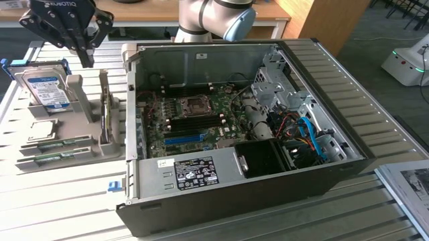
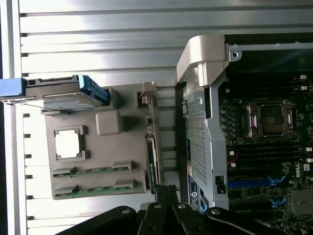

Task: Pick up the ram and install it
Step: 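Reach for the ram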

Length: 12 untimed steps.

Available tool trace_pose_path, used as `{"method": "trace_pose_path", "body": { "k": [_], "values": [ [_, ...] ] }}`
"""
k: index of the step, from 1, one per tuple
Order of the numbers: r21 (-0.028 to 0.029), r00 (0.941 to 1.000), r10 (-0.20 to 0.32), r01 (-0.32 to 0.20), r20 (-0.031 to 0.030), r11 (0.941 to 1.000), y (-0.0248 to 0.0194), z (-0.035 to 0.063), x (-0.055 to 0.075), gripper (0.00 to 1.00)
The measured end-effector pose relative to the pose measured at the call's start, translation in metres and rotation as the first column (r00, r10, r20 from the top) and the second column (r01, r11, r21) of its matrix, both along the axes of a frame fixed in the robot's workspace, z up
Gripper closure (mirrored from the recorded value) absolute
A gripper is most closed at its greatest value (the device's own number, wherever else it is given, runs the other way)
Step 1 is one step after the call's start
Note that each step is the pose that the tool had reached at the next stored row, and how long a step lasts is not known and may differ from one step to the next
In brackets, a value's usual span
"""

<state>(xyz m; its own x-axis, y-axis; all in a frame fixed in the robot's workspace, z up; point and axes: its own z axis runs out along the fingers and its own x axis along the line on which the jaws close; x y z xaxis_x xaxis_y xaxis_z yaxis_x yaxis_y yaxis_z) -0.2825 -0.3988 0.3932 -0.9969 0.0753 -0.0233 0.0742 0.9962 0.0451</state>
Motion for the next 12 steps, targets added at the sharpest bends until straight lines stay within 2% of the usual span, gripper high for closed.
{"method": "trace_pose_path", "body": {
  "k": [12],
  "values": [
    [0.0000, 1.0000, 0.000, 0.000, 0.0001, 1.0000, 0.0000, 0.0000, -0.017, 0.90]
  ]
}}
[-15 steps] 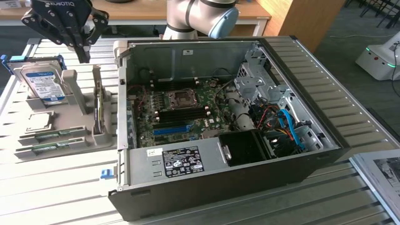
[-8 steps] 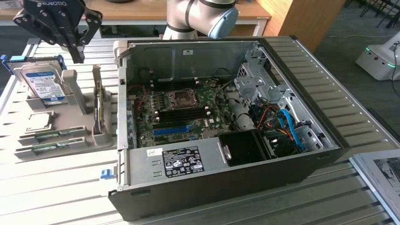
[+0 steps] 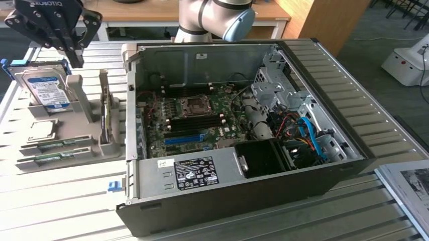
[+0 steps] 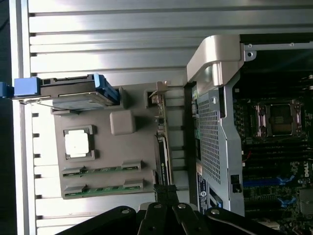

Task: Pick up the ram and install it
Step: 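Reach for the ram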

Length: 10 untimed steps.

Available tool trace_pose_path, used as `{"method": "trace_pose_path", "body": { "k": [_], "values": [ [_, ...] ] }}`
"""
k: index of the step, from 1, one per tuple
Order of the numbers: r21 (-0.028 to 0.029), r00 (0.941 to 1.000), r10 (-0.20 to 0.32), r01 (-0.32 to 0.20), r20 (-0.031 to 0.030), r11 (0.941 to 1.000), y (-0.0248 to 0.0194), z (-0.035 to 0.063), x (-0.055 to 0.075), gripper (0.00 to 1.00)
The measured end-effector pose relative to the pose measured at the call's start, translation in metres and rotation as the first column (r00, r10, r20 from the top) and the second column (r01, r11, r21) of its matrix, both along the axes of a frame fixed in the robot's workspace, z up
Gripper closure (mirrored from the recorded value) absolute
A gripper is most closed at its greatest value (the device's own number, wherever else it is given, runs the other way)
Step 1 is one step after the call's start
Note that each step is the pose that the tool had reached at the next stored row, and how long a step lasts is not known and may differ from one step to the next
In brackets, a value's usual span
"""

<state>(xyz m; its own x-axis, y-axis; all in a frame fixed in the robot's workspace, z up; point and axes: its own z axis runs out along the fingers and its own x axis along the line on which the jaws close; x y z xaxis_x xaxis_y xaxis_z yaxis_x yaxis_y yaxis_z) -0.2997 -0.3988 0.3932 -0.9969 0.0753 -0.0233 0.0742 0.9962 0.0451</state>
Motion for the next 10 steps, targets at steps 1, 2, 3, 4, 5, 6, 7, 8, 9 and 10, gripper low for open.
{"method": "trace_pose_path", "body": {
  "k": [1, 2, 3, 4, 5, 6, 7, 8, 9, 10],
  "values": [
    [0.0000, 1.0000, 0.000, 0.000, 0.0000, 1.0000, 0.0000, 0.0000, -0.001, 0.90],
    [0.0000, 1.0000, 0.000, 0.000, 0.0000, 1.0000, 0.0000, 0.0000, -0.003, 0.90],
    [0.0000, 1.0000, 0.000, 0.000, -0.0001, 1.0000, 0.0000, 0.0000, -0.004, 0.90],
    [0.0000, 1.0000, 0.000, 0.000, -0.0001, 1.0000, 0.0000, 0.0000, -0.005, 0.90],
    [0.0000, 1.0000, 0.000, 0.000, 0.0000, 1.0000, 0.0000, 0.0000, -0.007, 0.90],
    [0.0000, 1.0000, 0.000, 0.000, 0.0000, 1.0000, 0.0000, 0.0000, -0.008, 0.90],
    [0.0000, 1.0000, 0.000, 0.000, 0.0000, 1.0000, 0.0000, 0.0000, -0.010, 0.90],
    [0.0000, 1.0000, 0.000, 0.000, -0.0001, 1.0000, 0.0000, 0.0000, -0.011, 0.90],
    [0.0000, 1.0000, 0.000, 0.000, 0.0000, 1.0000, 0.0000, 0.0000, -0.012, 0.90],
    [0.0000, 1.0000, 0.000, 0.000, -0.0001, 1.0000, 0.0000, 0.0000, -0.014, 0.90]
  ]
}}
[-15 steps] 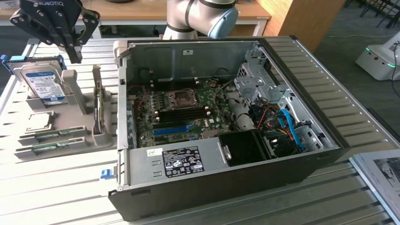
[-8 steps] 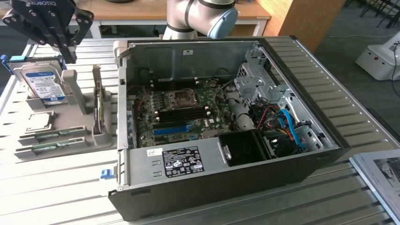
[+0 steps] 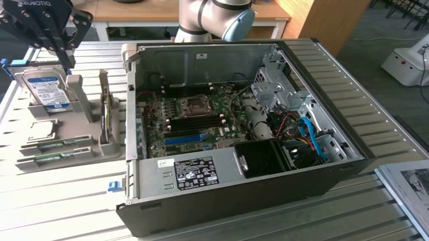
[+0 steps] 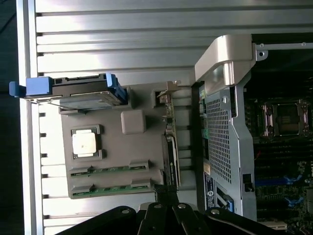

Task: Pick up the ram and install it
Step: 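Reach for the ram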

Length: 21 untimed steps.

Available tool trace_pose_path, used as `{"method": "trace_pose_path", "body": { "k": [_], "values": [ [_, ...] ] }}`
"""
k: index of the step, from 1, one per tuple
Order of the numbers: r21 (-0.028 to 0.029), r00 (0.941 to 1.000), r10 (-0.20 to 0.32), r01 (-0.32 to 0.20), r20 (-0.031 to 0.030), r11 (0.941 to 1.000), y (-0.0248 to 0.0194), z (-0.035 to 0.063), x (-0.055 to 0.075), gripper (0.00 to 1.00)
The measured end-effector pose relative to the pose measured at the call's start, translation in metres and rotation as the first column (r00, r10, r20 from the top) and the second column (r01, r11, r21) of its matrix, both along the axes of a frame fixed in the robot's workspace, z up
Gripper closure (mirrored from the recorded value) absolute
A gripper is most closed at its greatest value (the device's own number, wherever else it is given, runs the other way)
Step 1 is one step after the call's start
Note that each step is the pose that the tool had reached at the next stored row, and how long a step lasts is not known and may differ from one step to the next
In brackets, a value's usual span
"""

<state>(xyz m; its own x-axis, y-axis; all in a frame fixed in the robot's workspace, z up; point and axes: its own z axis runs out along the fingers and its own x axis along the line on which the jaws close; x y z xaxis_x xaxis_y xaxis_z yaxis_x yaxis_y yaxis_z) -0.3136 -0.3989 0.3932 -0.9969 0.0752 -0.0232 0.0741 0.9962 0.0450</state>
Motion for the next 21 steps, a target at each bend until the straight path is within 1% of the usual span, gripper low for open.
{"method": "trace_pose_path", "body": {
  "k": [21],
  "values": [
    [0.0001, 1.0000, 0.000, 0.000, 0.0001, 1.0000, 0.0000, -0.0002, -0.033, 0.90]
  ]
}}
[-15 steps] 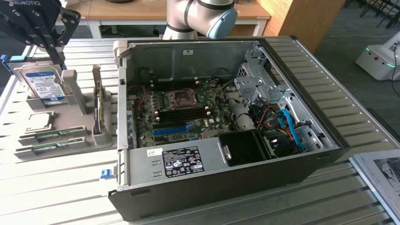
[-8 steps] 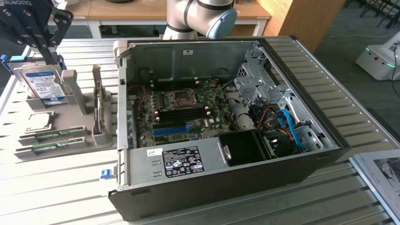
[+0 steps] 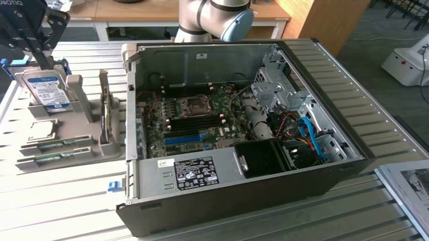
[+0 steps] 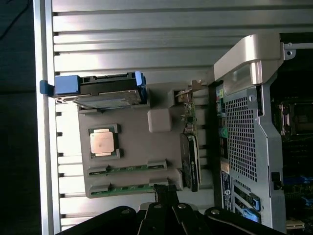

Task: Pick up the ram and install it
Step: 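Reach for the ram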

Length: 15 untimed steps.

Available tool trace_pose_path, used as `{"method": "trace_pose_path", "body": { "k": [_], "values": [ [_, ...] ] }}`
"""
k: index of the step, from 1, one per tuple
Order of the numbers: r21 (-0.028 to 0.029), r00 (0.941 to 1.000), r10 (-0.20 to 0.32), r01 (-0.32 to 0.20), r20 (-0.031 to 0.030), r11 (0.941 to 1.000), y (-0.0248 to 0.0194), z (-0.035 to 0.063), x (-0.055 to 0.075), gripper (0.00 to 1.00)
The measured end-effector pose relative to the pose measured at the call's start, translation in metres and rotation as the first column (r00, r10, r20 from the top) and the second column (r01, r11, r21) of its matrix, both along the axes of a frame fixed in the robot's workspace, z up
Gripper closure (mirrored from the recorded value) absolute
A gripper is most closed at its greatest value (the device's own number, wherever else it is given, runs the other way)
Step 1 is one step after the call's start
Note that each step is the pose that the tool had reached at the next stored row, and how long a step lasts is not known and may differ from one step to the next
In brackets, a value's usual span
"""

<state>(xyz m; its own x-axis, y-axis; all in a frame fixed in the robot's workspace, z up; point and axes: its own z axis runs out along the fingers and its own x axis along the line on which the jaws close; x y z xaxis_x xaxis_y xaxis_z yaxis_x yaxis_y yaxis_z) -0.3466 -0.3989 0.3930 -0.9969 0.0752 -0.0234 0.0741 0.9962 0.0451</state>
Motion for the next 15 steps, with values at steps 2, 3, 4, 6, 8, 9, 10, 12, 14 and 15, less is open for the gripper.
{"method": "trace_pose_path", "body": {
  "k": [2, 3, 4, 6, 8, 9, 10, 12, 14, 15],
  "values": [
    [0.0000, 1.0000, 0.000, 0.000, -0.0001, 1.0000, 0.0000, 0.0000, -0.003, 0.90],
    [0.0000, 1.0000, 0.000, 0.000, 0.0000, 1.0000, 0.0000, 0.0000, -0.004, 0.90],
    [0.0000, 1.0000, 0.000, 0.000, 0.0000, 1.0000, 0.0000, 0.0000, -0.005, 0.90],
    [0.0000, 1.0000, 0.000, 0.000, -0.0001, 1.0000, 0.0000, 0.0000, -0.008, 0.90],
    [0.0000, 1.0000, 0.000, 0.000, -0.0001, 1.0000, 0.0000, 0.0000, -0.011, 0.90],
    [-0.0001, 1.0000, 0.000, 0.000, -0.0001, 1.0000, 0.0000, 0.0000, -0.013, 0.90],
    [-0.0001, 1.0000, 0.000, 0.000, -0.0001, 1.0000, 0.0000, 0.0000, -0.015, 0.90],
    [0.0000, 1.0000, 0.000, 0.000, 0.0000, 1.0000, 0.0000, -0.0001, -0.018, 0.90],
    [0.0000, 1.0000, 0.000, 0.000, -0.0001, 1.0000, 0.0000, -0.0001, -0.021, 0.90],
    [0.0000, 1.0000, 0.000, 0.000, -0.0001, 1.0000, 0.0000, -0.0001, -0.022, 0.90]
  ]
}}
